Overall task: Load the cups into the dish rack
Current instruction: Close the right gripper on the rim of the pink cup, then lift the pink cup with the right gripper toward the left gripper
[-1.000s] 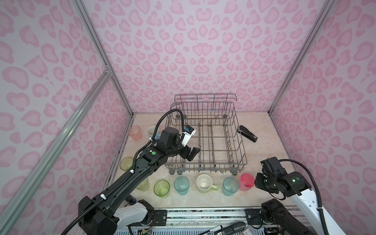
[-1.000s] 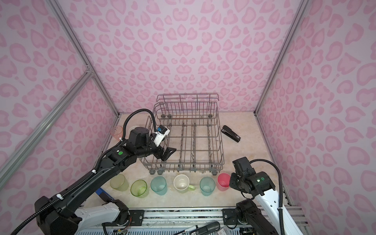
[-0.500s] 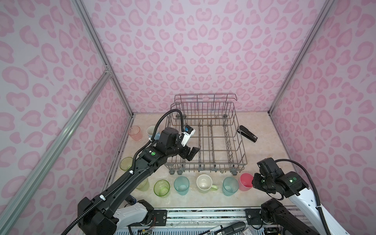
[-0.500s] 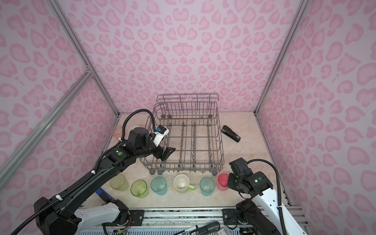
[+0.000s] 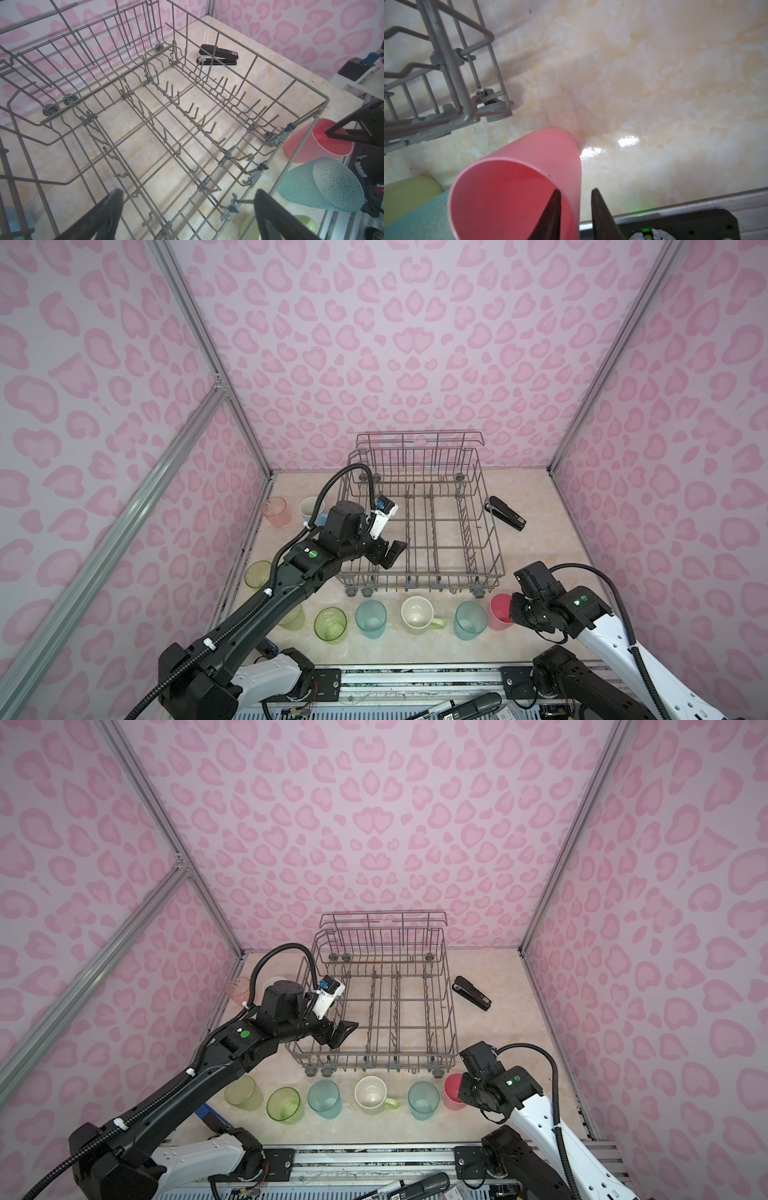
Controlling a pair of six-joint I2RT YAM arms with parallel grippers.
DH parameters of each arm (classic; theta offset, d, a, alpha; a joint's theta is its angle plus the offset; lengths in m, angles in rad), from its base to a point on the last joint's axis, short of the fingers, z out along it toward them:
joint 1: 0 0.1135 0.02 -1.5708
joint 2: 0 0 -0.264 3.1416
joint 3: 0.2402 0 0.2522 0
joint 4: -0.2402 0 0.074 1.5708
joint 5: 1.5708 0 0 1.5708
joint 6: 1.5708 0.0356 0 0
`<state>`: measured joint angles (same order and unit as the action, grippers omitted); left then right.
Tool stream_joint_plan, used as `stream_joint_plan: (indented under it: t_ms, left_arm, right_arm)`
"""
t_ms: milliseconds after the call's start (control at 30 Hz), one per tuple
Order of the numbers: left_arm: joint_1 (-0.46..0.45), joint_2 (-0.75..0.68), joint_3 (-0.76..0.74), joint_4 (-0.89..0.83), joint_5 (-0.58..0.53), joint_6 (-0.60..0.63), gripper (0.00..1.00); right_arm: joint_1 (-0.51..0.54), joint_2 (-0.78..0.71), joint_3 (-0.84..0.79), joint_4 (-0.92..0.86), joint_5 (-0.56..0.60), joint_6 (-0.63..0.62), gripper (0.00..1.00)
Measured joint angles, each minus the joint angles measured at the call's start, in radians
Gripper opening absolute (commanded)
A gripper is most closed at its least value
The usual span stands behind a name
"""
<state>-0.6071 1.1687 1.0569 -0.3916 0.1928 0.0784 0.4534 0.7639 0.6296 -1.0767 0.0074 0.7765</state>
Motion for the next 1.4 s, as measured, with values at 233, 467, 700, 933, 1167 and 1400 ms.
stream_joint_plan:
  t_ms: [233, 467, 700, 933, 1167, 1400]
  left_arm:
    - [0.000, 0.000, 0.000, 0.001, -0.003, -0.001, 1.00]
    - [-0.001, -0.003, -0.005, 0.004, -0.003, -0.003, 1.00]
    - [-0.002, -0.003, -0.016, 0.005, -0.010, -0.003, 1.00]
    - [-0.002, 0.004, -0.019, 0.011, -0.010, -0.007, 1.00]
    - [-0.003, 0.005, -0.024, 0.029, -0.010, -0.018, 1.00]
    - [-0.003, 0.006, -0.034, 0.042, -0.010, -0.019, 1.00]
  right_arm:
    - [0.003, -0.018, -0.010, 0.010, 0.021, 0.024, 0.07]
    - [0.003, -0.031, 0.004, 0.009, 0.053, 0.036, 0.00]
    - [0.003, -0.086, 0.007, -0.015, 0.103, 0.069, 0.00]
    - [0.003, -0.112, 0.121, -0.096, 0.212, 0.095, 0.00]
    - [0.003, -0.080, 0.258, -0.162, 0.337, 0.095, 0.00]
    - [0.003, 0.003, 0.420, -0.189, 0.435, 0.069, 0.00]
